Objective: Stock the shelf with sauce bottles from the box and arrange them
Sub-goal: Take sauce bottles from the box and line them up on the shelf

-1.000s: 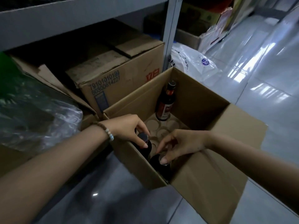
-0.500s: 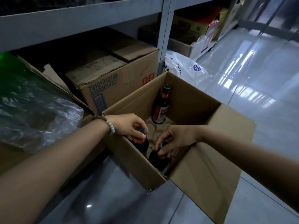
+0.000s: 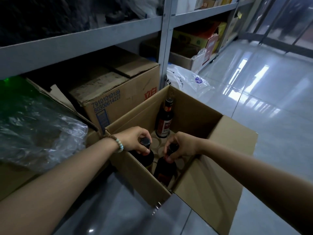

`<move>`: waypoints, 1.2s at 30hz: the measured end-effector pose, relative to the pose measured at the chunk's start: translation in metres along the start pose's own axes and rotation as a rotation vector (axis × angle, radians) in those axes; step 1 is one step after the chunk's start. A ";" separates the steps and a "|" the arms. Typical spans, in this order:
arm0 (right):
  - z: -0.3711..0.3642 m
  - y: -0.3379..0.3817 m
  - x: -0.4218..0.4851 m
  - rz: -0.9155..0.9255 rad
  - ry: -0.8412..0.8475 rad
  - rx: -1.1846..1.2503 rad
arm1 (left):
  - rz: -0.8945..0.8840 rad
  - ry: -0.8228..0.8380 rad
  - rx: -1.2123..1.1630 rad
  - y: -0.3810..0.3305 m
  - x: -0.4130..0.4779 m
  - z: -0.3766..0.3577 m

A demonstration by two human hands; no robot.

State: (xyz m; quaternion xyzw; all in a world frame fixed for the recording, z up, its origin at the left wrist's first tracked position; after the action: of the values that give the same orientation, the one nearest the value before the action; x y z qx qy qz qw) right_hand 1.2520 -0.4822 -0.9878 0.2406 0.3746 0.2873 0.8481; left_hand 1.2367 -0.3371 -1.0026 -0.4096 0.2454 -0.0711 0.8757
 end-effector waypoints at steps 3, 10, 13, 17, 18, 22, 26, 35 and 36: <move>0.005 0.006 -0.009 0.034 -0.026 -0.047 | -0.036 -0.049 0.013 -0.003 -0.003 0.004; 0.088 0.039 -0.056 0.106 -0.245 0.017 | -0.178 -0.247 0.000 -0.051 -0.022 0.055; 0.143 0.059 -0.088 0.145 -0.377 0.065 | -0.283 -0.403 -0.070 -0.106 -0.042 0.095; 0.227 0.107 -0.153 0.175 -0.563 0.148 | -0.410 -0.542 -0.144 -0.205 -0.083 0.162; 0.249 0.126 -0.174 0.190 -0.602 0.164 | -0.435 -0.568 -0.150 -0.233 -0.096 0.180; 0.337 0.214 -0.261 0.301 -0.772 0.199 | -0.502 -0.701 -0.207 -0.349 -0.153 0.260; 0.423 0.309 -0.353 0.416 -0.949 0.202 | -0.582 -0.755 -0.367 -0.472 -0.216 0.333; 0.585 0.534 -0.527 0.667 -1.117 0.191 | -0.757 -0.832 -0.363 -0.732 -0.378 0.481; 0.597 0.555 -0.543 0.707 -1.114 0.226 | -0.769 -0.844 -0.359 -0.754 -0.397 0.496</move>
State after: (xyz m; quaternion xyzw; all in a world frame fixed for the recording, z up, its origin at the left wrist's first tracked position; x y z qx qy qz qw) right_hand 1.2427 -0.5601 -0.0115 0.5488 -0.1929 0.3397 0.7391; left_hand 1.1917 -0.3631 -0.0180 -0.6035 -0.2815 -0.1717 0.7260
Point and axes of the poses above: each hand's wrist, its own x-axis towards the middle knuckle, its own z-axis out of the back of the hand, y = z × x, the point moved 7 cm from there along x, towards the middle knuckle, and after that the axes turned 2 degrees about x, right-handed, at the moved point
